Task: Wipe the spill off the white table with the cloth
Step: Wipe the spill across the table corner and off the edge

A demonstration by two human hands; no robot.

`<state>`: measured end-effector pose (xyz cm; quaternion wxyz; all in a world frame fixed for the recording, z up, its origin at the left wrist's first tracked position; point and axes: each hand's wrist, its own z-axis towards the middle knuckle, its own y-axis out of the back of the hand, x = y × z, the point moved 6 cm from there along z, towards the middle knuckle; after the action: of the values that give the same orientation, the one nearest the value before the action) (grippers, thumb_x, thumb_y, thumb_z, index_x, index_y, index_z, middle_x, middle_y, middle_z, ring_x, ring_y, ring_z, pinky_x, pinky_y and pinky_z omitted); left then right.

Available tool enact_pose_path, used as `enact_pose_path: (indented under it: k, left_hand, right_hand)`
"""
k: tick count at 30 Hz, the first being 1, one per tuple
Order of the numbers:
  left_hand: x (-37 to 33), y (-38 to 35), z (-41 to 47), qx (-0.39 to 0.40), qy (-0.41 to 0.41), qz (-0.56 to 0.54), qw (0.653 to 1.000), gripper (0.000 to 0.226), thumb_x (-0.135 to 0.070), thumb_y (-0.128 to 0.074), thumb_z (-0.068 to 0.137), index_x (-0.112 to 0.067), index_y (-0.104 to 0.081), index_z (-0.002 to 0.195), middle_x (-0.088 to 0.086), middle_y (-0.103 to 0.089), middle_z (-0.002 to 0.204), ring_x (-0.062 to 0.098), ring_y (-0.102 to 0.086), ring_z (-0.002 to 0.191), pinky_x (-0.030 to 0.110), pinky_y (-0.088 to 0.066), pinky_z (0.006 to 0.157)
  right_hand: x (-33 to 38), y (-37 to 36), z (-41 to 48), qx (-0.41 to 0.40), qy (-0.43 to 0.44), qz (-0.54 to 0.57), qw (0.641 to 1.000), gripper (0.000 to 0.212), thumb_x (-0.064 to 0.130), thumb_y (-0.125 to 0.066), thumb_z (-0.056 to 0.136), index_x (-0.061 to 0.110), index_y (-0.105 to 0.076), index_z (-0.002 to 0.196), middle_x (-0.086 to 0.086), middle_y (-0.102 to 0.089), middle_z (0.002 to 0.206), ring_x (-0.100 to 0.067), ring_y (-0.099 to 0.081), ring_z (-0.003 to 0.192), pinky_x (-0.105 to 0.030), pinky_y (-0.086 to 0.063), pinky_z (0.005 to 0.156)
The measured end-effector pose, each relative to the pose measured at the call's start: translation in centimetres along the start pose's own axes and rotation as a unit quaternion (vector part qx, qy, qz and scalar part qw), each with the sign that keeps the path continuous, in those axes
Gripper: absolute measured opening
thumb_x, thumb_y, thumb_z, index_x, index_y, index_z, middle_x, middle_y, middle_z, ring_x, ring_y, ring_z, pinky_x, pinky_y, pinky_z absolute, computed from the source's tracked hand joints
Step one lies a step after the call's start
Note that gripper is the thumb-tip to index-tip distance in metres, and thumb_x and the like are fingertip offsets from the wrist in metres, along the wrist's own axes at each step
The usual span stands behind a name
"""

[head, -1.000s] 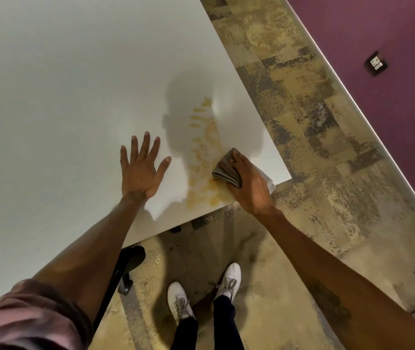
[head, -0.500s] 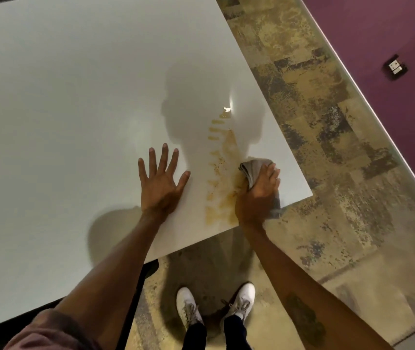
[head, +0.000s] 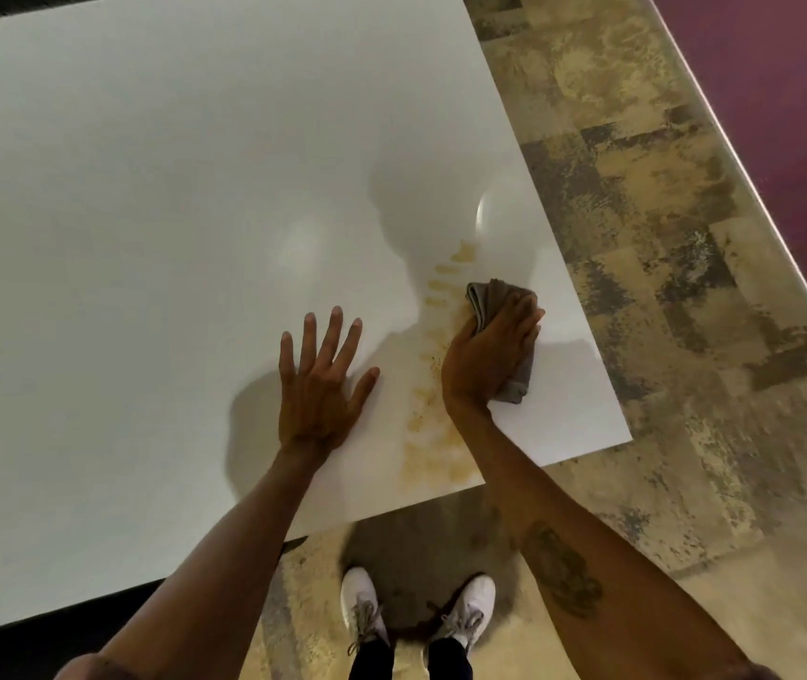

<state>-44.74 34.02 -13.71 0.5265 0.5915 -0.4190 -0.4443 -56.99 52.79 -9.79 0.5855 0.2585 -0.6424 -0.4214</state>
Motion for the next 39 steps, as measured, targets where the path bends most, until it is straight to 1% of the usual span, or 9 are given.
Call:
enact_pose_path:
  k: [9, 15, 18, 20, 23, 26, 30, 34, 39]
  left_hand:
    - [0.1, 0.2, -0.1, 0.005, 0.001, -0.016, 1.0, 0.073, -0.065, -0.025, 0.102, -0.027, -0.019, 0.164, 0.002, -0.009, 0.173, 0.031, -0.006, 0.161, 0.059, -0.012, 0.127]
    - [0.1, 0.2, 0.1, 0.004, 0.003, -0.03, 1.0, 0.072, -0.066, -0.025, 0.103, -0.026, -0.023, 0.163, 0.003, -0.014, 0.172, 0.032, -0.011, 0.16, 0.06, -0.01, 0.128]
    - [0.0, 0.3, -0.1, -0.017, -0.002, -0.04, 0.999, 0.07, -0.063, -0.033, 0.104, -0.023, -0.029, 0.162, 0.004, -0.02, 0.171, 0.033, -0.015, 0.159, 0.061, -0.013, 0.127]
    - [0.0, 0.3, -0.2, -0.023, -0.007, -0.041, 0.999, 0.069, -0.061, -0.032, 0.105, -0.023, -0.029, 0.162, 0.004, -0.02, 0.171, 0.033, -0.014, 0.16, 0.06, -0.013, 0.127]
    - [0.0, 0.3, -0.3, -0.007, -0.001, -0.047, 0.999, 0.068, -0.06, -0.027, 0.105, -0.026, -0.022, 0.164, 0.0, -0.012, 0.173, 0.029, -0.006, 0.161, 0.058, -0.009, 0.128]
    - [0.0, 0.4, -0.3, 0.012, 0.004, -0.044, 0.999, 0.067, -0.058, -0.017, 0.105, -0.027, -0.013, 0.165, -0.001, -0.004, 0.174, 0.028, 0.0, 0.161, 0.057, -0.006, 0.128]
    - [0.0, 0.7, -0.5, 0.025, 0.013, -0.05, 0.998, 0.065, -0.05, -0.008, 0.106, -0.025, -0.009, 0.166, -0.002, -0.003, 0.174, 0.027, 0.003, 0.161, 0.056, -0.004, 0.129]
    - [0.0, 1.0, -0.8, 0.02, 0.007, -0.053, 0.998, 0.058, -0.035, -0.016, 0.11, -0.021, -0.011, 0.166, -0.001, -0.006, 0.174, 0.028, 0.0, 0.161, 0.055, -0.004, 0.129]
    - [0.5, 1.1, -1.5, 0.032, -0.021, -0.066, 0.997, 0.055, -0.029, -0.02, 0.112, -0.019, -0.01, 0.166, 0.0, -0.005, 0.174, 0.028, 0.0, 0.161, 0.051, -0.002, 0.131]
  right_hand:
    - [3.4, -2.8, 6.5, 0.013, 0.071, 0.057, 0.996, 0.056, 0.015, -0.048, 0.097, -0.005, -0.034, 0.147, -0.026, -0.033, 0.155, -0.04, -0.027, 0.146, -0.047, -0.018, 0.123]
    - [5.0, -4.3, 10.4, 0.094, 0.109, 0.083, 0.986, 0.06, 0.017, -0.048, 0.098, -0.001, -0.027, 0.151, -0.024, -0.026, 0.158, -0.038, -0.021, 0.149, -0.043, -0.015, 0.124]
    - [5.6, -3.9, 10.8, 0.124, 0.173, 0.091, 0.973, 0.056, 0.016, -0.05, 0.095, 0.001, -0.035, 0.148, -0.022, -0.036, 0.154, -0.037, -0.031, 0.143, -0.042, -0.024, 0.12]
    - [5.8, -3.4, 10.3, 0.15, 0.225, 0.101, 0.957, 0.054, 0.016, -0.051, 0.093, 0.003, -0.04, 0.145, -0.021, -0.044, 0.148, -0.037, -0.039, 0.137, -0.043, -0.031, 0.115]
    - [5.9, -3.0, 8.5, 0.2, 0.292, 0.115, 0.928, 0.052, 0.013, -0.058, 0.091, 0.013, -0.048, 0.142, -0.016, -0.052, 0.14, -0.034, -0.047, 0.129, -0.043, -0.038, 0.109]
    - [5.2, -2.9, 6.4, 0.249, 0.327, 0.099, 0.906, 0.054, 0.016, -0.056, 0.093, 0.013, -0.042, 0.146, -0.017, -0.045, 0.149, -0.033, -0.041, 0.138, -0.038, -0.029, 0.115]
    - [3.8, -2.8, 2.7, 0.307, 0.364, 0.069, 0.877, 0.061, 0.013, -0.056, 0.095, 0.008, -0.032, 0.151, -0.015, -0.036, 0.156, -0.03, -0.031, 0.146, -0.042, -0.023, 0.123]
    - [1.7, -1.8, -1.2, 0.328, 0.403, 0.044, 0.853, 0.062, 0.015, -0.056, 0.097, 0.009, -0.028, 0.153, -0.013, -0.033, 0.158, -0.028, -0.029, 0.147, -0.034, -0.017, 0.124]
    - [-1.4, 0.8, -5.4, 0.346, 0.44, 0.026, 0.828, 0.06, 0.013, -0.054, 0.1, 0.005, -0.027, 0.152, -0.014, -0.03, 0.159, -0.028, -0.026, 0.149, -0.043, -0.021, 0.124]
